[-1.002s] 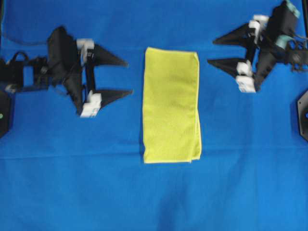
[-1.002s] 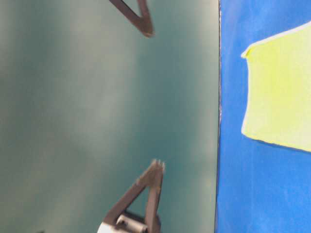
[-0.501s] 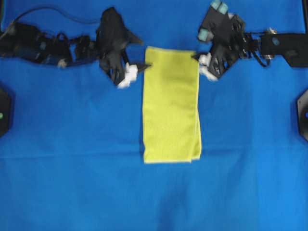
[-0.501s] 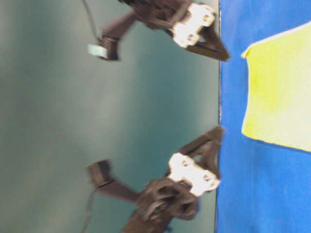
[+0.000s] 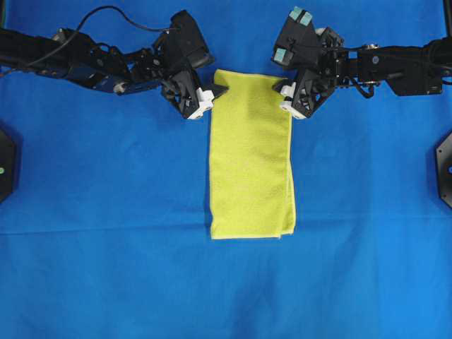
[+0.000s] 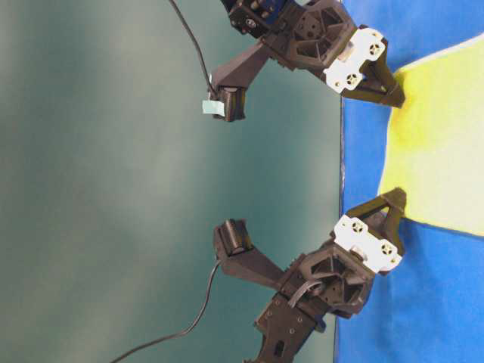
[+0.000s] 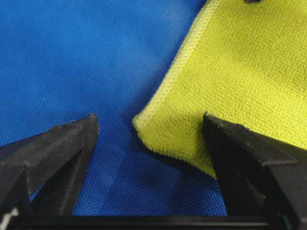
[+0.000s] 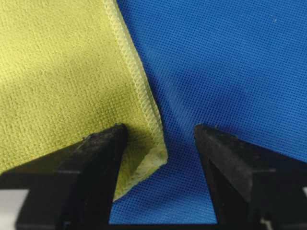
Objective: Fold the yellow towel.
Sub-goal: 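Grasp the strip's top corners with both grippers, then fold the top end down onto the bottom end with both grippers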
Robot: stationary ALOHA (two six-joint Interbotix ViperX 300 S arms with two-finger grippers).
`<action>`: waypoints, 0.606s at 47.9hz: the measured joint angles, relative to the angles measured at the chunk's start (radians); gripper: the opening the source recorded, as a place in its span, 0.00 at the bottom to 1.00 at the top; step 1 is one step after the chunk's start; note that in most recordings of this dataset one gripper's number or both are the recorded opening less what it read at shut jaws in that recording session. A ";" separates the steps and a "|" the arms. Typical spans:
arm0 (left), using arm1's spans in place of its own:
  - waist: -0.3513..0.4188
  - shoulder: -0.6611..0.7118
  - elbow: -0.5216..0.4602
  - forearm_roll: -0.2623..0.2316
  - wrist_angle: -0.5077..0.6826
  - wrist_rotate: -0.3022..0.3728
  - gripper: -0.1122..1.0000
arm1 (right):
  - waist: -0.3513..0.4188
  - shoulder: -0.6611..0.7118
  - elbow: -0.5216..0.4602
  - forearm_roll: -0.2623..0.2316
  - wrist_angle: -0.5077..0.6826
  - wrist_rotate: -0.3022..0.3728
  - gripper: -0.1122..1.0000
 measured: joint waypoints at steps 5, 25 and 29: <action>0.002 0.005 -0.002 -0.002 0.000 -0.003 0.70 | 0.003 0.002 0.000 0.000 -0.009 -0.002 0.50; 0.002 0.012 -0.014 0.005 0.000 0.052 0.15 | 0.008 0.002 -0.002 0.000 -0.003 -0.002 0.13; 0.002 0.005 -0.014 0.005 0.021 0.061 0.15 | 0.006 -0.008 -0.003 0.000 0.015 -0.002 0.13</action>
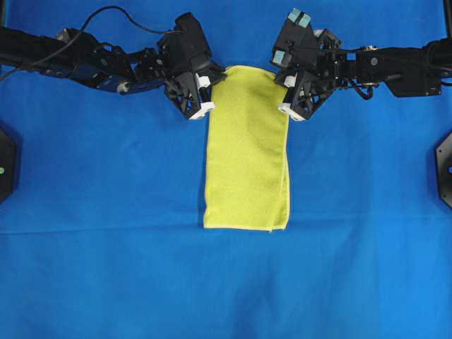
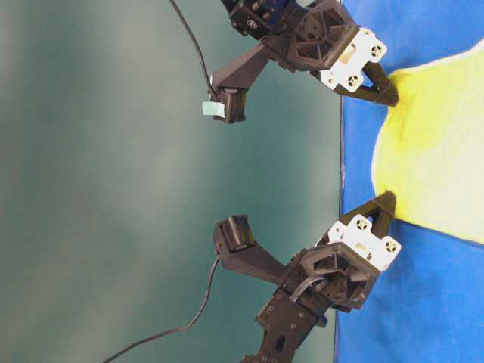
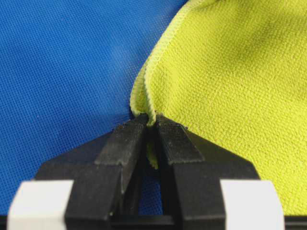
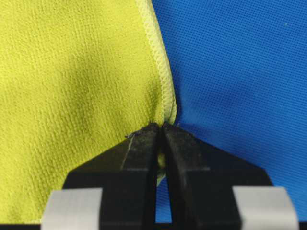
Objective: Fold the yellow towel.
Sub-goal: 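Fold the top end down onto the bottom end with both grippers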
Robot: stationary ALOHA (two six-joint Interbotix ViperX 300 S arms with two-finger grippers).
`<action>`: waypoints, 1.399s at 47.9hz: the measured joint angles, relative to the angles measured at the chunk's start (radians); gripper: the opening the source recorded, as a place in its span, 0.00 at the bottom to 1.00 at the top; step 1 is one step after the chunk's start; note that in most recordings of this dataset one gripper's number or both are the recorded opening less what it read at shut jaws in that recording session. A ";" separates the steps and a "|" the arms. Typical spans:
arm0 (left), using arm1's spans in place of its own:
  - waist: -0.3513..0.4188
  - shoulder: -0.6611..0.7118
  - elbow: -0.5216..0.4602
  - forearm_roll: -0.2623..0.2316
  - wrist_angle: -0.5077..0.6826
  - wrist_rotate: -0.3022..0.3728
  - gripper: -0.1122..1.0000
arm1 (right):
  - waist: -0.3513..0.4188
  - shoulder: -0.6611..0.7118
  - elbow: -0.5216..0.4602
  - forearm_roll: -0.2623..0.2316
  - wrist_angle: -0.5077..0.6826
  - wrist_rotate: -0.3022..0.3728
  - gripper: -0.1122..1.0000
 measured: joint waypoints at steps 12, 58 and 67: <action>0.009 -0.097 0.000 0.000 0.025 0.008 0.15 | -0.026 -0.080 -0.018 -0.023 0.077 -0.006 0.13; -0.252 -0.305 0.152 -0.002 0.052 0.066 0.15 | 0.247 -0.360 0.101 0.009 0.209 0.121 0.13; -0.345 -0.304 0.166 -0.003 0.060 0.038 0.15 | 0.353 -0.370 0.120 0.009 0.209 0.195 0.13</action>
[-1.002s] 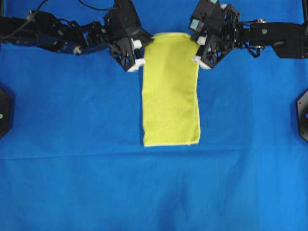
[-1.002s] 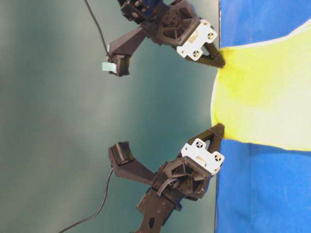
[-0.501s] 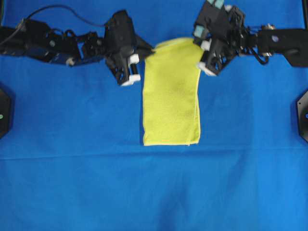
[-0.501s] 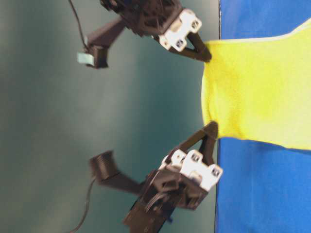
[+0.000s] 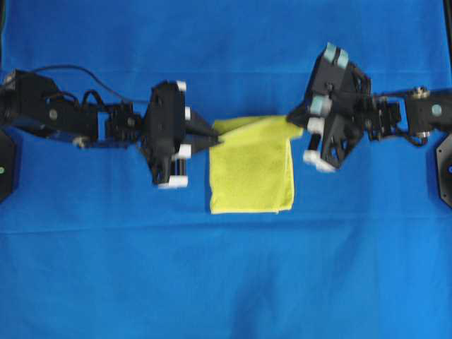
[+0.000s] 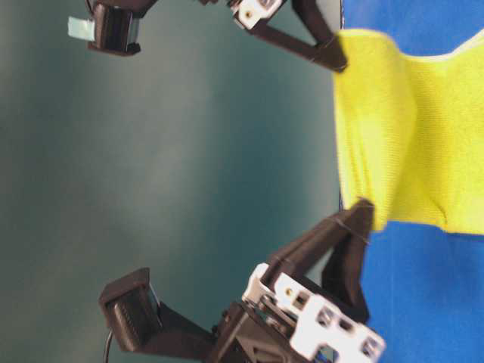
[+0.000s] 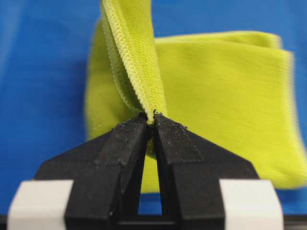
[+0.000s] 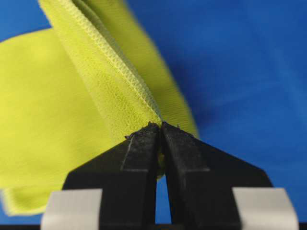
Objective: Fold the yellow towel.
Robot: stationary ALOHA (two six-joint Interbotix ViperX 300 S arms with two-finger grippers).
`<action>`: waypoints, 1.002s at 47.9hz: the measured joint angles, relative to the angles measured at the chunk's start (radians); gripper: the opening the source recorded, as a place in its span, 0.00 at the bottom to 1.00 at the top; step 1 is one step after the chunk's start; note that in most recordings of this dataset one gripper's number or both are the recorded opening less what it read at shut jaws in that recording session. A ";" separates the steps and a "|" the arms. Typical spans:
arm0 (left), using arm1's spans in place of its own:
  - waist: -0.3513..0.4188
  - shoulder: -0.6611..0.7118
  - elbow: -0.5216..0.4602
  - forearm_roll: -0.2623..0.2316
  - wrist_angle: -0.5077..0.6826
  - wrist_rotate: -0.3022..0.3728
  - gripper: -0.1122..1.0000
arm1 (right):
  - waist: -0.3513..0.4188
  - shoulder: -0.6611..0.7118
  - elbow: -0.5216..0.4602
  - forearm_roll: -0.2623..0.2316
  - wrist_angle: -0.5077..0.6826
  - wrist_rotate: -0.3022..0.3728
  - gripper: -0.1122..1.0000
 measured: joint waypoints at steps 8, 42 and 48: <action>-0.054 0.028 0.000 0.000 0.002 -0.063 0.15 | 0.067 0.034 0.002 0.000 0.000 0.054 0.13; -0.138 0.170 -0.051 -0.002 0.014 -0.138 0.38 | 0.135 0.172 0.000 -0.002 -0.094 0.117 0.14; -0.150 0.170 -0.051 -0.002 0.014 -0.137 0.67 | 0.144 0.173 0.000 0.000 -0.097 0.118 0.16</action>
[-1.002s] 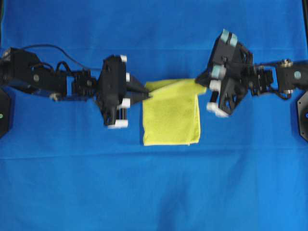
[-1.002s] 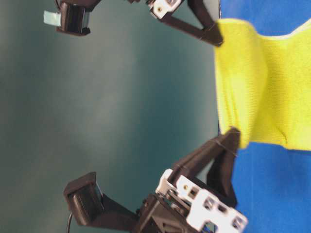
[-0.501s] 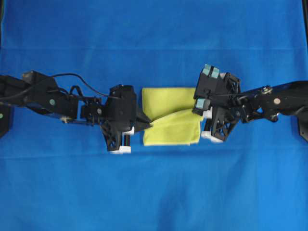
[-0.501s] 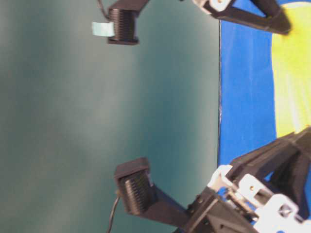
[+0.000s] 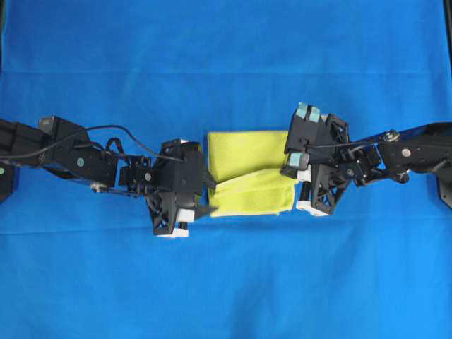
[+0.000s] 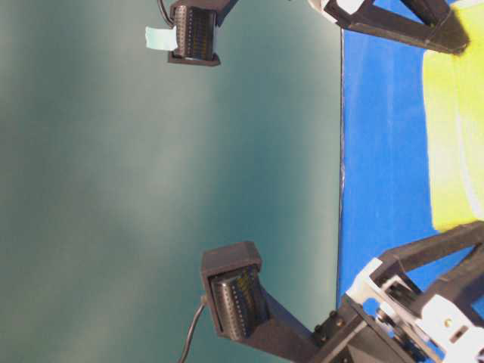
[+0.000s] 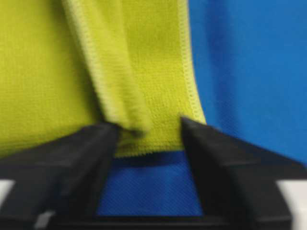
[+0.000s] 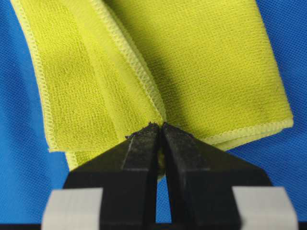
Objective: Fold the yellow towel.
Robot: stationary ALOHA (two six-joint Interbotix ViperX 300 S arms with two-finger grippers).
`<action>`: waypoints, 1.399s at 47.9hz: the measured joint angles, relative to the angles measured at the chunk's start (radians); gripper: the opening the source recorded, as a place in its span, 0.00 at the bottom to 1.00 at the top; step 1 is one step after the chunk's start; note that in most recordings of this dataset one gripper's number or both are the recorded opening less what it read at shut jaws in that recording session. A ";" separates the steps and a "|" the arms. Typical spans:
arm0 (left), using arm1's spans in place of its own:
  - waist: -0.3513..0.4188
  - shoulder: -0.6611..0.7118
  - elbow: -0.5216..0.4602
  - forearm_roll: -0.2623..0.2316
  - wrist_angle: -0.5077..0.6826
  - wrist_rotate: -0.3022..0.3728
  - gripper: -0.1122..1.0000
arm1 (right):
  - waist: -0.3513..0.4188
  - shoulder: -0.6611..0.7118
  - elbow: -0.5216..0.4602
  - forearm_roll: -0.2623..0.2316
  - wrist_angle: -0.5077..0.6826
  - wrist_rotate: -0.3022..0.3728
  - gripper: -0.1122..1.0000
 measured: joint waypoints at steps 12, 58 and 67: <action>-0.003 -0.041 0.006 0.000 0.000 0.002 0.64 | 0.061 0.003 -0.018 0.000 0.008 0.000 0.71; 0.014 -0.601 0.342 0.000 -0.086 0.018 0.64 | 0.110 -0.584 0.132 -0.081 0.242 0.000 0.66; 0.044 -0.724 0.442 0.002 -0.092 0.018 0.64 | 0.081 -0.712 0.238 -0.083 0.233 -0.002 0.66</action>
